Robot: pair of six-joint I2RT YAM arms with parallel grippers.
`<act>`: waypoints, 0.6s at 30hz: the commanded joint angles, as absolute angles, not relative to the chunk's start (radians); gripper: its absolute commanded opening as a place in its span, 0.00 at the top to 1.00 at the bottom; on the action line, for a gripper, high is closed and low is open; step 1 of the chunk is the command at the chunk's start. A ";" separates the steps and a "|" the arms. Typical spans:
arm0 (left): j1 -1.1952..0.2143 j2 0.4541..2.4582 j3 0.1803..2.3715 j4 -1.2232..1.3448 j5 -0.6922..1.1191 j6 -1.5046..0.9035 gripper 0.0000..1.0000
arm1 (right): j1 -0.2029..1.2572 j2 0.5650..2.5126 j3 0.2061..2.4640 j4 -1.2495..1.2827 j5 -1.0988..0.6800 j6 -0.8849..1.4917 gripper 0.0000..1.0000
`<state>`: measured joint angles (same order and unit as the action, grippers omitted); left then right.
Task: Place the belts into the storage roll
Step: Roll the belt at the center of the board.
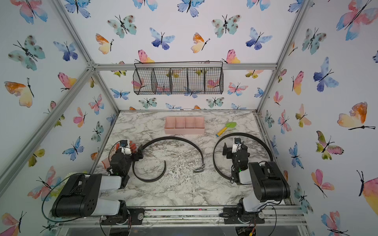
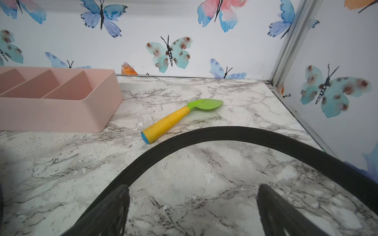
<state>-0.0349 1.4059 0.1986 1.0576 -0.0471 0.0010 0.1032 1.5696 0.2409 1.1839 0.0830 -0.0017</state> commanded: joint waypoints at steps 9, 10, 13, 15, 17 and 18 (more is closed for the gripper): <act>-0.038 1.411 0.209 1.078 -0.048 0.012 0.02 | 0.099 1.585 0.260 1.204 0.100 -0.008 0.01; -0.031 1.412 0.212 1.073 -0.052 0.005 0.02 | 0.099 1.586 0.262 1.198 0.097 -0.008 0.01; -0.024 1.413 0.212 1.075 -0.044 0.000 0.02 | 0.098 1.585 0.261 1.199 0.099 -0.008 0.01; -0.018 1.413 0.212 1.072 -0.035 -0.004 0.02 | 0.098 1.584 0.259 1.202 0.100 -0.009 0.01; -0.014 1.411 0.212 1.074 -0.026 -0.007 0.02 | 0.098 1.585 0.260 1.202 0.100 -0.008 0.01; -0.009 1.410 0.210 1.074 -0.014 -0.009 0.02 | 0.098 1.583 0.258 1.205 0.101 -0.008 0.01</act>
